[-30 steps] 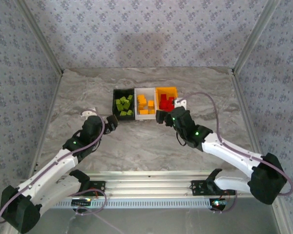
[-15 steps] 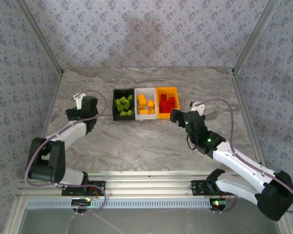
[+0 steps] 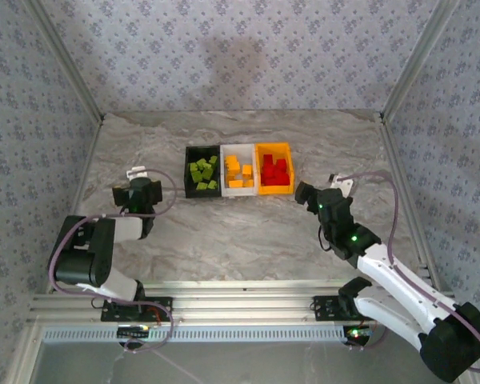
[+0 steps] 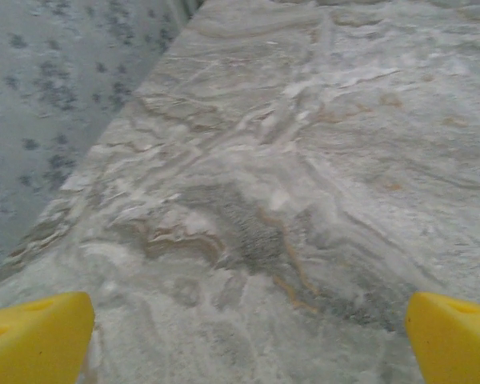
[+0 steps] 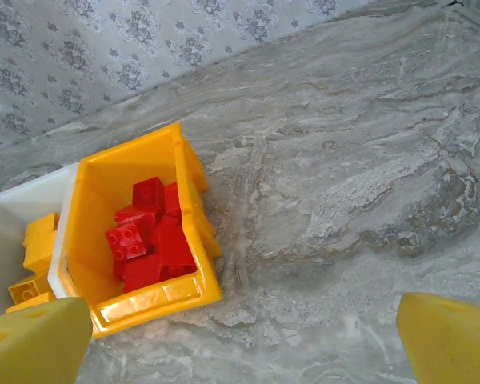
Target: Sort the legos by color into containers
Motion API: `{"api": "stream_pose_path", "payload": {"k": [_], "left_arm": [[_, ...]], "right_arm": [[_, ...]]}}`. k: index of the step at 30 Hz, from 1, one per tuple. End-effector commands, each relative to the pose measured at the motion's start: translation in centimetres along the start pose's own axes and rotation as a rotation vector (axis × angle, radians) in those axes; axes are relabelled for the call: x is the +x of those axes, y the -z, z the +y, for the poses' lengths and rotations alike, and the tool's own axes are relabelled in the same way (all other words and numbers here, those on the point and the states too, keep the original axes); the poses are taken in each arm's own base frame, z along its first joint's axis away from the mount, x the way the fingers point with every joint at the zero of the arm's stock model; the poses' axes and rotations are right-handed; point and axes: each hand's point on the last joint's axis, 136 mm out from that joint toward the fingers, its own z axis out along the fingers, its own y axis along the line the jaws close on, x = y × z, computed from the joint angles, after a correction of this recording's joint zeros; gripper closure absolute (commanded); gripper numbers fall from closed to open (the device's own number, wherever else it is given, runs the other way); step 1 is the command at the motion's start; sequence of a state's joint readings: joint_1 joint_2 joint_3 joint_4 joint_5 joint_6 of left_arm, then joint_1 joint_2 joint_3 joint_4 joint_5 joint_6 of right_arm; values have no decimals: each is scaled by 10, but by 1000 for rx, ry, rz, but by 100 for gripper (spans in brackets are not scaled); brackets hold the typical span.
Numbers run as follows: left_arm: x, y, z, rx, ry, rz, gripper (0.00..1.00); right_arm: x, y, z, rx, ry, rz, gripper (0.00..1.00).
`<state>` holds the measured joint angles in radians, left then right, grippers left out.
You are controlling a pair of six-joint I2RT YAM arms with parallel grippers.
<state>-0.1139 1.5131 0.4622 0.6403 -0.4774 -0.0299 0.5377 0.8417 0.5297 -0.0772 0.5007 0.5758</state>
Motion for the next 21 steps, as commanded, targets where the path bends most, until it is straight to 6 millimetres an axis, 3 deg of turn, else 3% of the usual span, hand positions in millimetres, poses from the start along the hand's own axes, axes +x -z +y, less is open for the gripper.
{"api": "stream_pose_path", "payload": {"k": [1,4,6,7,9,14,16,21], "left_arm": [[-20,-11,-15,149,34,-10,0],[-17,-6,-14,164,37,-31,0],[-8,5,-18,223,59,-115,0],[-14,6,-20,222,50,-195,0],[-6,-3,-19,255,73,-51,0],[-10,-4,-11,221,101,-102,0],[-9,-4,-11,221,102,-94,0],[-9,-4,-11,223,100,-88,0]], "right_arm": [[-3,2,0,-18,26,-23,0],[-3,2,0,-43,53,-34,0],[-4,2,0,-57,66,-44,0],[-4,3,-2,-56,64,-49,0],[-4,2,-5,-58,75,-66,0],[-19,1,-8,-61,230,-163,0],[-26,-1,-21,4,287,-197,0],[-35,-26,-80,188,324,-217,0]]}}
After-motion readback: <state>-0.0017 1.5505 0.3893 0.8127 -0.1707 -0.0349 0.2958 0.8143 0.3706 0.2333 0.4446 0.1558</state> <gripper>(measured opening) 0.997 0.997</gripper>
